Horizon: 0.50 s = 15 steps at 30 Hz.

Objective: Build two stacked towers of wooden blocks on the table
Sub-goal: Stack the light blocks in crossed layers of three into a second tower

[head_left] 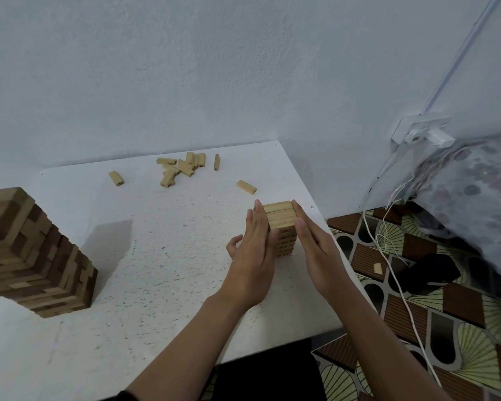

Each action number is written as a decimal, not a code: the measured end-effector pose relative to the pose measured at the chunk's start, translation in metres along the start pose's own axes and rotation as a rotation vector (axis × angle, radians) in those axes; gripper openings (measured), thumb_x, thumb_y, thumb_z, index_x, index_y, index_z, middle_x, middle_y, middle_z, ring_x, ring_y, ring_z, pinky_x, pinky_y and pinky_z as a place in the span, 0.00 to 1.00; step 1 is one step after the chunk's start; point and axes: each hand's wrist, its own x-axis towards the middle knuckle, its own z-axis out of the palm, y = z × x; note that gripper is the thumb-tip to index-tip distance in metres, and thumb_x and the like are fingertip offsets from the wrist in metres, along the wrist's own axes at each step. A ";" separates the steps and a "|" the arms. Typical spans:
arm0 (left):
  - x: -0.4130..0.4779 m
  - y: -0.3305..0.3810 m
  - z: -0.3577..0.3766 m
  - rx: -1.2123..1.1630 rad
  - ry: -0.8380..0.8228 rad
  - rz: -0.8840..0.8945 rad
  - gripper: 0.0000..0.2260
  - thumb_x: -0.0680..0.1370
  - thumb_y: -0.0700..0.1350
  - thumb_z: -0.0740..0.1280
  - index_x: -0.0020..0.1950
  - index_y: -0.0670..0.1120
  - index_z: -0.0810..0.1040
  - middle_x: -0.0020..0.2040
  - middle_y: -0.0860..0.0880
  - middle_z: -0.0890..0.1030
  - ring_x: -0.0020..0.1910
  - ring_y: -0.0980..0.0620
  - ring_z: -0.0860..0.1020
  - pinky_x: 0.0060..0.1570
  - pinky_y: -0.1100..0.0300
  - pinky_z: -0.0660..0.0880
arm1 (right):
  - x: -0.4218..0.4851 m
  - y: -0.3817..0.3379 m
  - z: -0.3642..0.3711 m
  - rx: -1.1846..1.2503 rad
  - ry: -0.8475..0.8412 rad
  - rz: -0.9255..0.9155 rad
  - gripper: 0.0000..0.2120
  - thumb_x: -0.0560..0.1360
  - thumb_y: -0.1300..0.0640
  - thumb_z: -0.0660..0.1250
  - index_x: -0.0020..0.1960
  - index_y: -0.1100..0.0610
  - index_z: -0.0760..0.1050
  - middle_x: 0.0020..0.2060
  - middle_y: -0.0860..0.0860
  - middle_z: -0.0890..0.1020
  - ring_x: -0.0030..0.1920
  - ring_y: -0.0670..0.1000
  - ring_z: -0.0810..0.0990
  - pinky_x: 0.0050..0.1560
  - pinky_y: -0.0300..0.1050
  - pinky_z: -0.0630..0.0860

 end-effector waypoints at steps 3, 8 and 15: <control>-0.001 0.002 -0.001 0.002 -0.012 -0.016 0.31 0.81 0.61 0.41 0.83 0.53 0.39 0.82 0.59 0.47 0.74 0.71 0.39 0.77 0.53 0.45 | 0.000 0.000 0.000 -0.010 0.014 -0.005 0.20 0.85 0.52 0.55 0.77 0.49 0.66 0.68 0.38 0.75 0.68 0.33 0.70 0.63 0.26 0.66; -0.001 0.004 -0.001 0.009 -0.012 -0.015 0.32 0.80 0.61 0.41 0.82 0.53 0.38 0.83 0.57 0.47 0.76 0.68 0.39 0.77 0.52 0.44 | -0.001 -0.001 -0.001 -0.039 0.017 -0.009 0.20 0.85 0.52 0.55 0.76 0.50 0.67 0.66 0.36 0.75 0.67 0.31 0.71 0.62 0.25 0.66; -0.001 -0.001 -0.002 -0.007 0.001 -0.002 0.30 0.81 0.61 0.42 0.82 0.55 0.38 0.83 0.58 0.45 0.80 0.62 0.43 0.77 0.54 0.45 | 0.000 -0.003 -0.002 -0.014 0.018 0.005 0.19 0.86 0.52 0.55 0.76 0.50 0.67 0.66 0.35 0.74 0.67 0.32 0.71 0.63 0.27 0.67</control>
